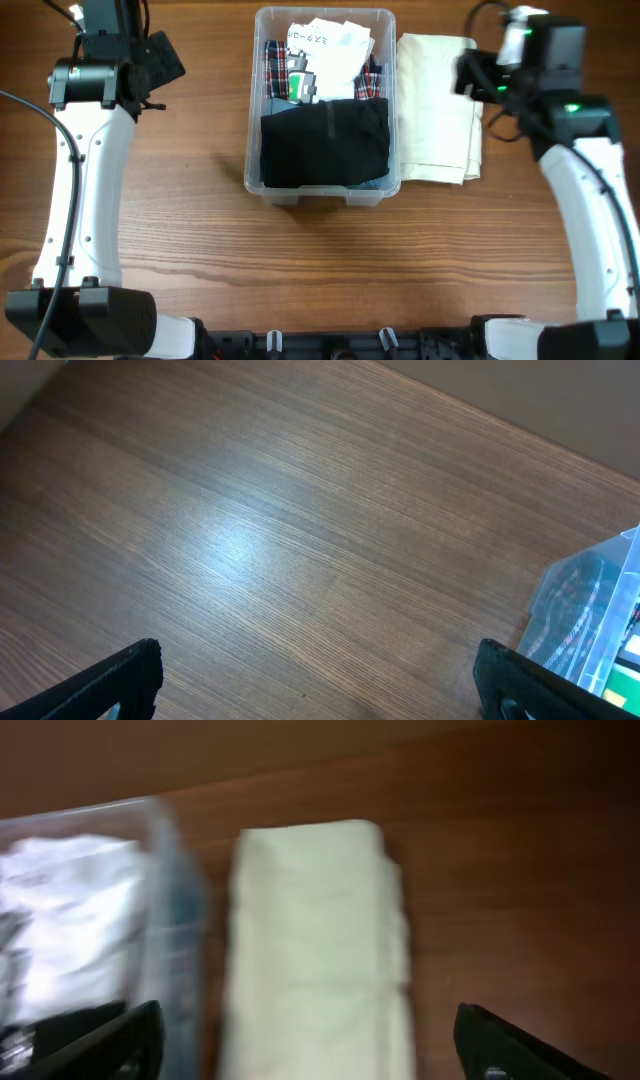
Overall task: Pack container
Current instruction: 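Move the right gripper to the cream cloth and grasp it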
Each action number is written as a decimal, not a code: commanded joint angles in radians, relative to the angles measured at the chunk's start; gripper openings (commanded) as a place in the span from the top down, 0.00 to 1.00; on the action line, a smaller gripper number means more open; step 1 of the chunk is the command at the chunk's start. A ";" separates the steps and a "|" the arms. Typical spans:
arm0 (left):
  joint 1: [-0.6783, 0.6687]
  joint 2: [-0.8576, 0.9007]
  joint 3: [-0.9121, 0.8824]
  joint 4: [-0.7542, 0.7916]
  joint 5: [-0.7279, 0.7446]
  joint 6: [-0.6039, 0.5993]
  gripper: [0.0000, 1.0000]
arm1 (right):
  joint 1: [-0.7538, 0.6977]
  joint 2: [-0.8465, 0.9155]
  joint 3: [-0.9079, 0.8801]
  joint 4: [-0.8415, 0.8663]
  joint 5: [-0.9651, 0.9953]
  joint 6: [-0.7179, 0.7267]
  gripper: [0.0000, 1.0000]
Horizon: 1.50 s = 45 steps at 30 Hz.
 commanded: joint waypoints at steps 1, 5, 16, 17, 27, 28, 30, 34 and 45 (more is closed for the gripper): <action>0.003 0.000 -0.001 0.002 -0.013 0.005 0.00 | -0.109 0.075 0.002 0.003 -0.054 -0.024 0.03; 0.003 0.000 -0.001 0.002 -0.013 0.005 0.00 | -0.181 0.223 0.002 0.022 -0.155 -0.089 0.01; 0.003 0.000 -0.001 0.002 -0.013 0.005 0.00 | -0.185 0.537 0.002 0.054 -0.221 -0.182 0.00; 0.003 0.000 -0.001 0.002 -0.013 0.005 0.00 | -0.185 0.555 0.002 0.053 -0.236 -0.182 0.00; 0.003 0.000 -0.001 0.002 -0.013 0.005 0.00 | -0.185 0.588 -0.007 -0.063 -0.253 -0.176 0.05; 0.003 0.000 -0.001 0.002 -0.013 0.005 0.00 | -0.185 0.588 -0.007 -0.087 -0.253 -0.175 0.06; 0.003 0.000 -0.001 0.002 -0.013 0.005 0.00 | -0.185 0.588 -0.007 -0.138 -0.253 -0.175 0.10; 0.003 0.000 -0.001 0.002 -0.013 0.005 0.00 | -0.185 0.588 -0.008 -0.183 -0.253 -0.176 0.26; 0.003 0.000 -0.001 0.002 -0.013 0.005 0.00 | -0.185 0.588 -0.008 -0.138 -0.298 -0.206 0.38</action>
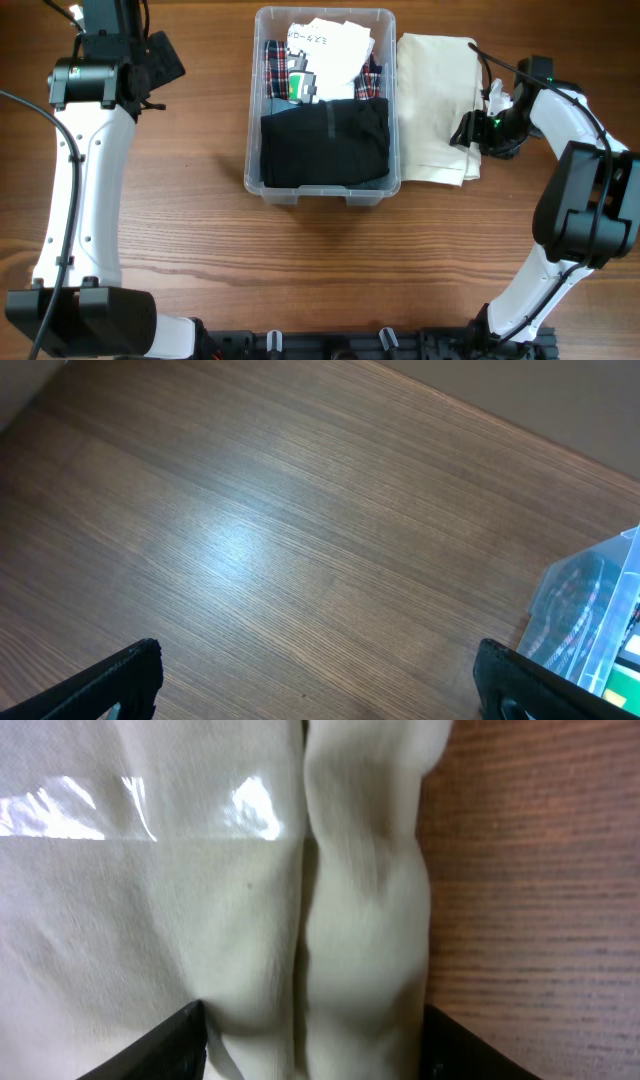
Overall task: Pack container
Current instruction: 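Move the right gripper to the cream cloth and grasp it, then lift the cream cloth with the right gripper into the container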
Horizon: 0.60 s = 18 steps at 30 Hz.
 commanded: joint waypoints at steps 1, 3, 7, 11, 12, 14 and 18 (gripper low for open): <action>0.003 0.000 -0.001 0.002 -0.013 0.005 0.00 | 0.000 0.014 -0.008 0.027 -0.016 -0.050 0.40; 0.003 0.000 -0.001 0.002 -0.013 0.005 0.00 | 0.000 0.014 -0.008 0.041 -0.016 -0.070 0.46; 0.003 0.000 -0.001 0.002 -0.013 0.005 0.00 | 0.000 0.014 -0.008 0.040 -0.016 -0.080 0.64; 0.003 0.000 -0.001 0.002 -0.013 0.005 0.00 | 0.000 0.014 -0.008 0.038 -0.016 -0.080 0.83; 0.003 0.000 -0.001 0.002 -0.013 0.005 0.00 | 0.000 0.014 -0.008 0.038 -0.016 -0.080 0.94; 0.003 0.000 -0.001 0.002 -0.013 0.005 0.00 | 0.000 0.011 -0.005 0.038 -0.017 -0.079 0.96; 0.003 0.000 -0.001 0.002 -0.013 0.005 0.00 | -0.001 -0.046 0.032 0.020 -0.074 -0.074 0.96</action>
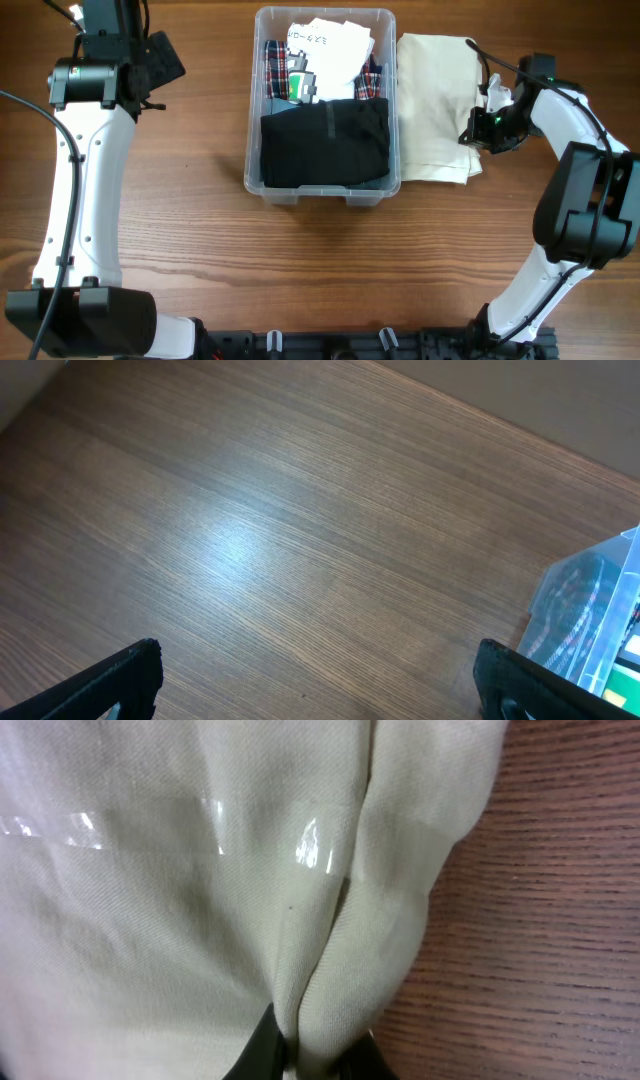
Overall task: Pack container
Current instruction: 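Lift the cream cloth with the right gripper into the container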
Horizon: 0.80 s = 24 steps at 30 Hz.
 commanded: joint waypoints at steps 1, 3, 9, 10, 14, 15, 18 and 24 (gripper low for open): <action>0.003 0.000 -0.001 0.002 -0.013 0.005 0.00 | 0.000 -0.069 0.045 -0.011 -0.065 0.000 0.96; 0.003 0.000 -0.001 0.002 -0.013 0.005 0.00 | 0.000 -0.144 0.082 -0.018 -0.108 0.002 0.95; 0.003 0.000 -0.001 0.002 -0.013 0.005 0.00 | 0.000 -0.376 0.107 0.012 -0.114 0.037 0.96; 0.003 0.000 -0.001 0.002 -0.013 0.005 0.00 | 0.000 -0.407 0.107 0.015 -0.114 0.054 0.96; 0.003 0.000 -0.001 0.002 -0.013 0.005 0.00 | 0.000 -0.521 0.107 0.042 -0.209 0.084 0.96; 0.003 0.000 -0.001 0.002 -0.013 0.005 0.00 | 0.001 -0.539 0.107 0.052 -0.235 0.101 0.96; 0.003 0.000 -0.001 0.002 -0.013 0.005 0.00 | 0.027 -0.590 0.108 0.090 -0.313 0.132 0.96; 0.003 0.000 -0.001 0.002 -0.013 0.005 0.00 | 0.218 -0.660 0.109 0.236 -0.407 0.130 0.96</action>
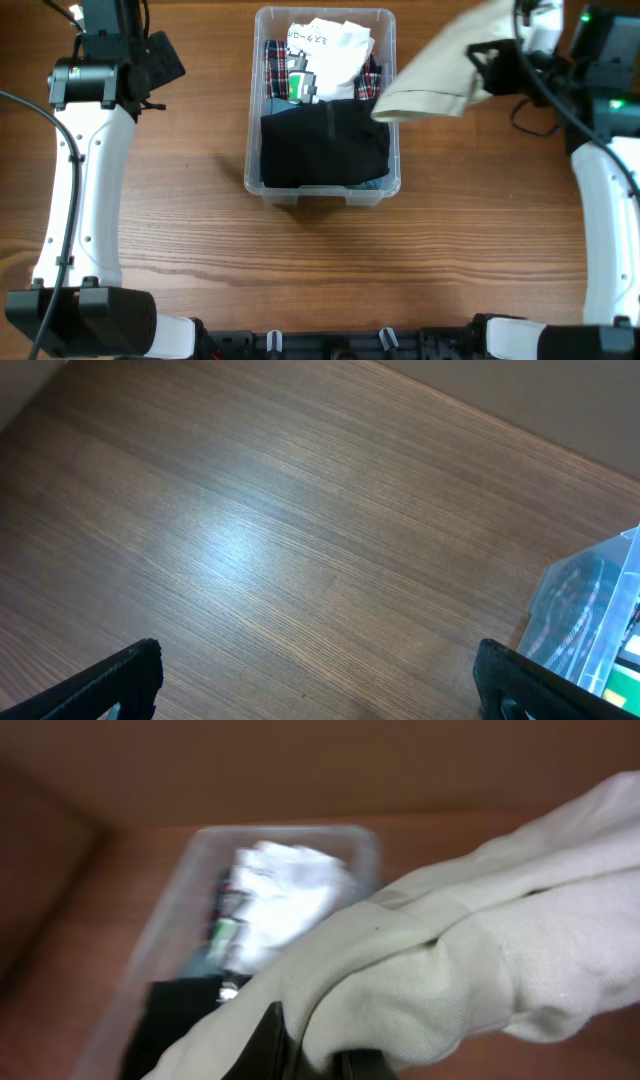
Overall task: Pack container
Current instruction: 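Lift the cream cloth with the right gripper into the container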
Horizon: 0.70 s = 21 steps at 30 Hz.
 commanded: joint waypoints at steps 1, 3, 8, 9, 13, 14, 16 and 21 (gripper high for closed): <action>0.003 0.000 -0.001 0.002 -0.013 0.005 0.00 | 0.146 -0.071 0.040 0.103 -0.146 0.001 0.96; 0.003 0.000 -0.001 0.002 -0.013 0.005 0.00 | 0.237 -0.066 0.040 0.160 -0.143 0.003 0.96; 0.003 0.000 -0.001 0.002 -0.013 0.005 0.00 | 0.429 -0.014 0.040 0.282 0.003 0.035 0.96; 0.003 0.000 -0.001 0.002 -0.013 0.005 0.00 | 0.451 0.001 0.040 0.296 0.023 0.035 0.96; 0.003 0.000 -0.001 0.002 -0.013 0.005 0.00 | 0.497 0.097 0.039 0.349 0.041 0.035 0.96; 0.003 0.000 -0.001 0.002 -0.013 0.005 0.00 | 0.502 0.134 0.039 0.369 0.025 0.033 0.96; 0.003 0.000 -0.001 0.002 -0.013 0.005 0.00 | 0.505 0.195 0.039 0.410 -0.032 0.034 0.96; 0.003 0.000 -0.001 0.002 -0.013 0.005 0.00 | 0.505 0.333 0.039 0.438 -0.140 0.072 0.95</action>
